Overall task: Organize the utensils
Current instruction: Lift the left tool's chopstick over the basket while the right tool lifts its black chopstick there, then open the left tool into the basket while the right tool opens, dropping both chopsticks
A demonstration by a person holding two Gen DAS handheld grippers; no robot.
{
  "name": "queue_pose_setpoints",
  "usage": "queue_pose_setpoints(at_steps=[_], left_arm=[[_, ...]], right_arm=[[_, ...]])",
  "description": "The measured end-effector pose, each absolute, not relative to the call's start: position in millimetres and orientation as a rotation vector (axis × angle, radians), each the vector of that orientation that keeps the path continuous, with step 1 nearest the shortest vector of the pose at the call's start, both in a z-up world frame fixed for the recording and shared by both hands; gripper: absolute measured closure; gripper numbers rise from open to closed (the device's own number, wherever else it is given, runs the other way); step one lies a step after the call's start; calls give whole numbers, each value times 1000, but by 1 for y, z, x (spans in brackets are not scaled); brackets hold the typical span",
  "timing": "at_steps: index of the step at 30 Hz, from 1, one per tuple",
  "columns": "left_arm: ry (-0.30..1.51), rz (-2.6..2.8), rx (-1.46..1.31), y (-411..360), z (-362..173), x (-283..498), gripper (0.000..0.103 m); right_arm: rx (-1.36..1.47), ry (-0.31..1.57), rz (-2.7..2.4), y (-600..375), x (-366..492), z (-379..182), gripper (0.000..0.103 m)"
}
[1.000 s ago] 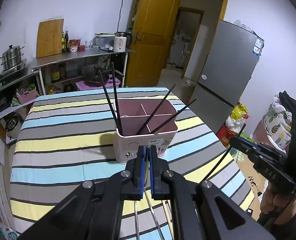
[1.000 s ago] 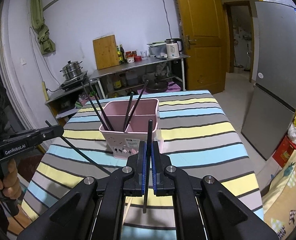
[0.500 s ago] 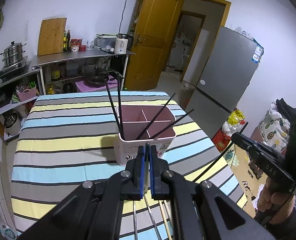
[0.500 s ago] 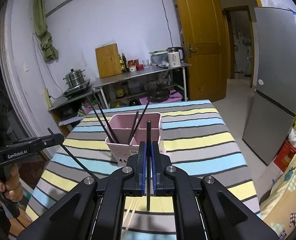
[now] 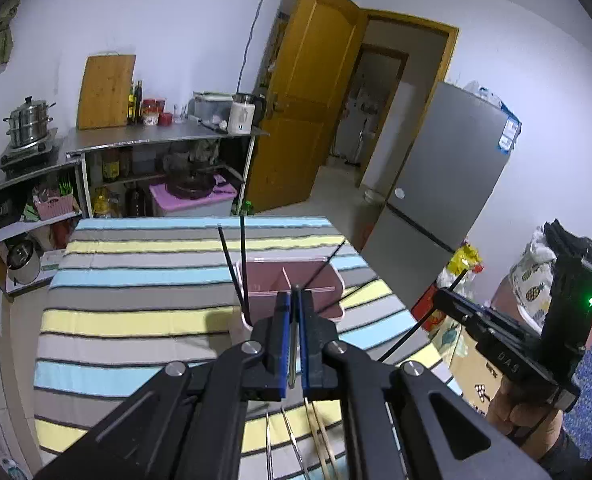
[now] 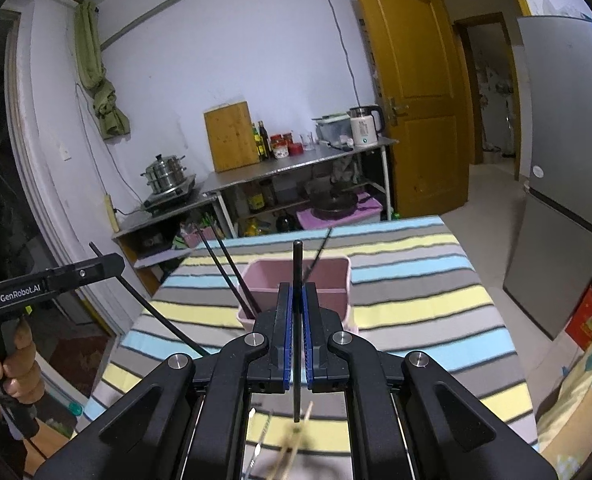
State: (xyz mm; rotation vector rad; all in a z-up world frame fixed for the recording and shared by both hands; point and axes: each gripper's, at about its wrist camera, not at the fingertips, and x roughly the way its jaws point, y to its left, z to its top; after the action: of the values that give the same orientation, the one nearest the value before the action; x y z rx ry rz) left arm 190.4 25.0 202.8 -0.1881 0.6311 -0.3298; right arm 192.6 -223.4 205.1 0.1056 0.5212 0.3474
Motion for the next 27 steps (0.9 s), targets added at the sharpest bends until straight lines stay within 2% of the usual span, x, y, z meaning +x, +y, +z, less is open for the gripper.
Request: queue_pose_setpoints(at_steps=[13,27], left_arm=[[530,-308,-240,46,244,211,99],[577,-296,-270,42,213,249,99]], right_arm=[[166,397,367,-211,221,248,99],[188,401,347,-205,263,226,99]])
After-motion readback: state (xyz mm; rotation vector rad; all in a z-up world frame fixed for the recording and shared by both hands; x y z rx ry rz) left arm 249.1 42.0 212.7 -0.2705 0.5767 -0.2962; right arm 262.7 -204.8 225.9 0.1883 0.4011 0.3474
